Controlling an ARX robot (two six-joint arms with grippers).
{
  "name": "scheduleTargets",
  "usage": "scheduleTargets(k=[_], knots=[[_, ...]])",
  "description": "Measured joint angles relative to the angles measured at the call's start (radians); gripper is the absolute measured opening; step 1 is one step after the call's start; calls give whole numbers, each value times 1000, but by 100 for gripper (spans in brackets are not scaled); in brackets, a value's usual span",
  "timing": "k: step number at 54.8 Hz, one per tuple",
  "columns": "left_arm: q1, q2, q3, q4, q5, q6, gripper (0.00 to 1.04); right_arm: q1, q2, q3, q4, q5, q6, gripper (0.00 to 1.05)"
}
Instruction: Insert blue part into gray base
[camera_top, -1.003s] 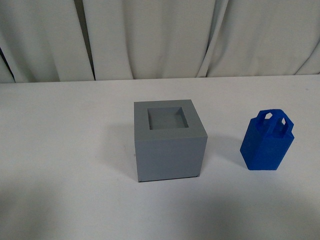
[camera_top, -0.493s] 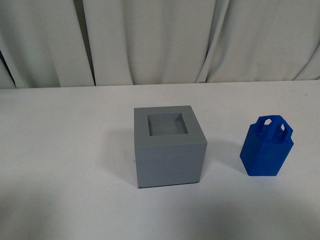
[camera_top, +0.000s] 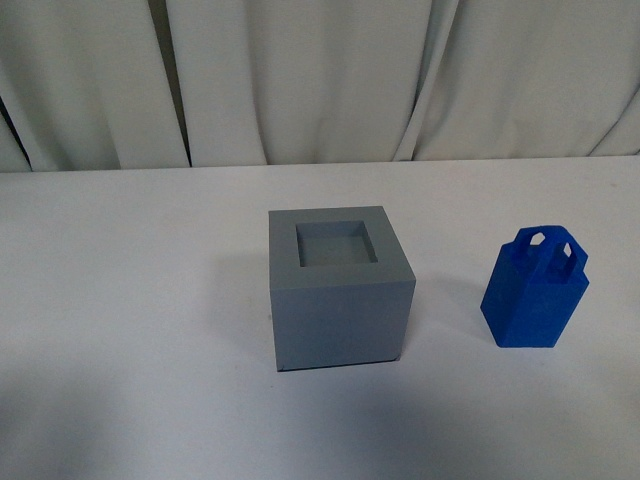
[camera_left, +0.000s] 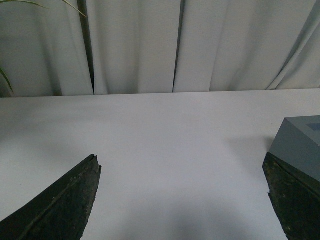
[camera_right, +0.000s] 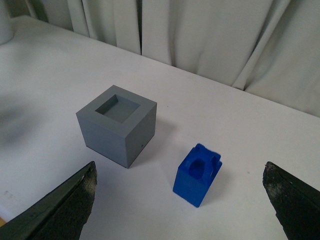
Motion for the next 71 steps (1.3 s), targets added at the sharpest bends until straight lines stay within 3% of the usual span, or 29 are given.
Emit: scheduleTargets(k=[11, 27, 46, 58, 71], knots=[[0, 0, 0, 0, 0, 0, 99, 58, 272, 261, -146, 43, -195, 97], [0, 0, 0, 0, 0, 0, 99, 122, 640, 653, -481, 144, -508, 97], [0, 0, 0, 0, 0, 0, 99, 200, 906, 964, -925, 291, -903, 97], [0, 0, 0, 0, 0, 0, 99, 224, 1047, 1078, -1043, 391, -1019, 97], [0, 0, 0, 0, 0, 0, 99, 229, 1109, 1106, -1050, 475, -1064, 97]])
